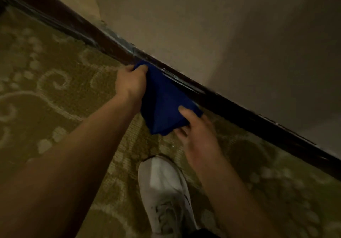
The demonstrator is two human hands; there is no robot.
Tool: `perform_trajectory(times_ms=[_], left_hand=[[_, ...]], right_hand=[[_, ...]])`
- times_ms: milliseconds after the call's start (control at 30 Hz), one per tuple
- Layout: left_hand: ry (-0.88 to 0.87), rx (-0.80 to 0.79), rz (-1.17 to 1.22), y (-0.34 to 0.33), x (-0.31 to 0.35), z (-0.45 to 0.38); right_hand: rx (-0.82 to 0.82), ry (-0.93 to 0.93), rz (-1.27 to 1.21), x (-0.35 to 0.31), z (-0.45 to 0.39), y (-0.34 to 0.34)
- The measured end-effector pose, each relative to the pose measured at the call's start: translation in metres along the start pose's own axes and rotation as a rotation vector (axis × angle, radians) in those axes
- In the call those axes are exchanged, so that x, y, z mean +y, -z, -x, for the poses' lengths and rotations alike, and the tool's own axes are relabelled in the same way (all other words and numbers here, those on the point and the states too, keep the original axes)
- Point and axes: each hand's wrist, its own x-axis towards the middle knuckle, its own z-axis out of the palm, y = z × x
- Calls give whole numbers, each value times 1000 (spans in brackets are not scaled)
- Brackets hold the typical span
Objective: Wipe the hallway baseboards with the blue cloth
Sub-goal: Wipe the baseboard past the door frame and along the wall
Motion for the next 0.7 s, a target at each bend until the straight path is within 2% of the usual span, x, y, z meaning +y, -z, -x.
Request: perform_trajectory(times_ms=[100,200,267,333,400,500,533,567,700], left_hand=[[76,94,135,-27,-1,-2],[20,247,184,-49,-4,6],[-25,315,124,-63,-12,12],[-73,344,26,-81,-20,26],[-96,288,-30,-95,-32,51],[-76,17,-99,-94,-42,73],[-58,-29,-93,-86,-40,67],[-39,-2,-49,-77,-36,54],[50,258,149,-49,-8,3]], right_hand=[[11,92,105,-18,0,6],[25,148,189,-32,-6,8],[76,151,160,-36,-7,13],[198,148,73,-38,-4,26],[316,181,-15,-38,2,46],[447,195,-113,-32,13,61],[440,193,-109,-29,14,58],[402,193,-77,-26,12,50],[192,151,116,-22,-6,4]])
